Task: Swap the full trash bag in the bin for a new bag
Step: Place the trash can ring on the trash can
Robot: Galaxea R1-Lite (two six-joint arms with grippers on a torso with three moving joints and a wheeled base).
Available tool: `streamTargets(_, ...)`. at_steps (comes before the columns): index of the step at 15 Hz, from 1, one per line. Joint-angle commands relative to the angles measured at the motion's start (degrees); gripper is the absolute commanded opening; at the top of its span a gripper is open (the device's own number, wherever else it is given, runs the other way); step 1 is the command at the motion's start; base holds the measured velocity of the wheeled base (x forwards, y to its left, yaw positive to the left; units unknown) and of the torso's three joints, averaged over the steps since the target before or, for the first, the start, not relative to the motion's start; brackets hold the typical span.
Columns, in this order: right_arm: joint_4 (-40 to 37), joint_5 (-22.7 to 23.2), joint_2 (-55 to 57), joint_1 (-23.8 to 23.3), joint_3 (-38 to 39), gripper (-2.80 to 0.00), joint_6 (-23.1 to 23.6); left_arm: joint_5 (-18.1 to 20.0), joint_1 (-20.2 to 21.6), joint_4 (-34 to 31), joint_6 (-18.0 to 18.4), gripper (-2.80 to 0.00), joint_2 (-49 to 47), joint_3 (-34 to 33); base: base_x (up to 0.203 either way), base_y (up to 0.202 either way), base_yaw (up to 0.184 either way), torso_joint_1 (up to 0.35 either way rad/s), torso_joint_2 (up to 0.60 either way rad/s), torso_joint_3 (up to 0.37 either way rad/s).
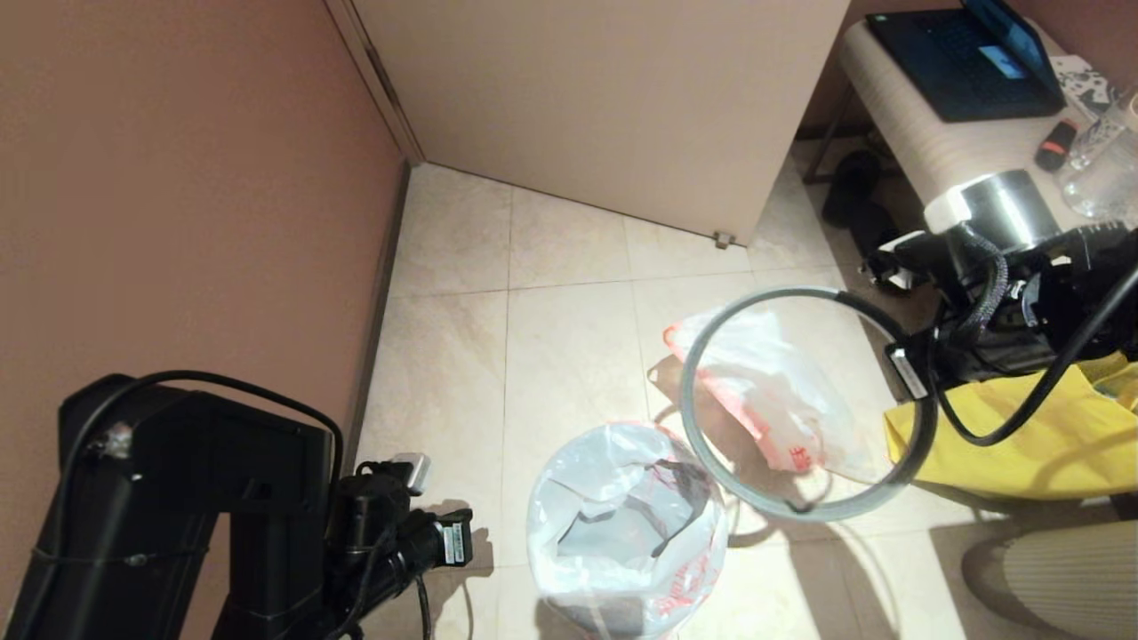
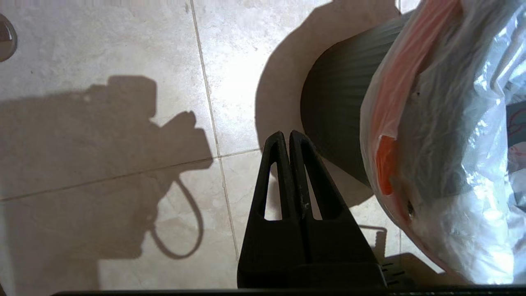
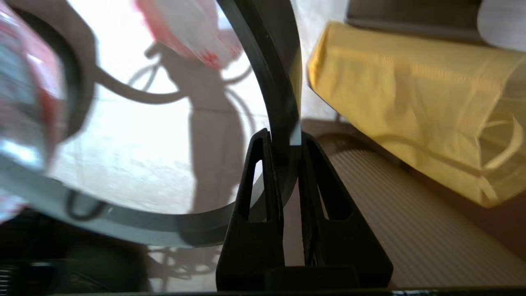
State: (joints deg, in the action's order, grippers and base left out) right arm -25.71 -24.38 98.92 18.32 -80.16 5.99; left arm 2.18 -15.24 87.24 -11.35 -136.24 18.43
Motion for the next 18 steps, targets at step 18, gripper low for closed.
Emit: streamTargets(18,-3.76,6.67,36.86,17.21,-20.32,-2.8,-14.71,0.02,2.85,2.65,-0.71,-2.8,1.68,1.26,0.0,0.0,0.0,0.0,0.0,0.0)
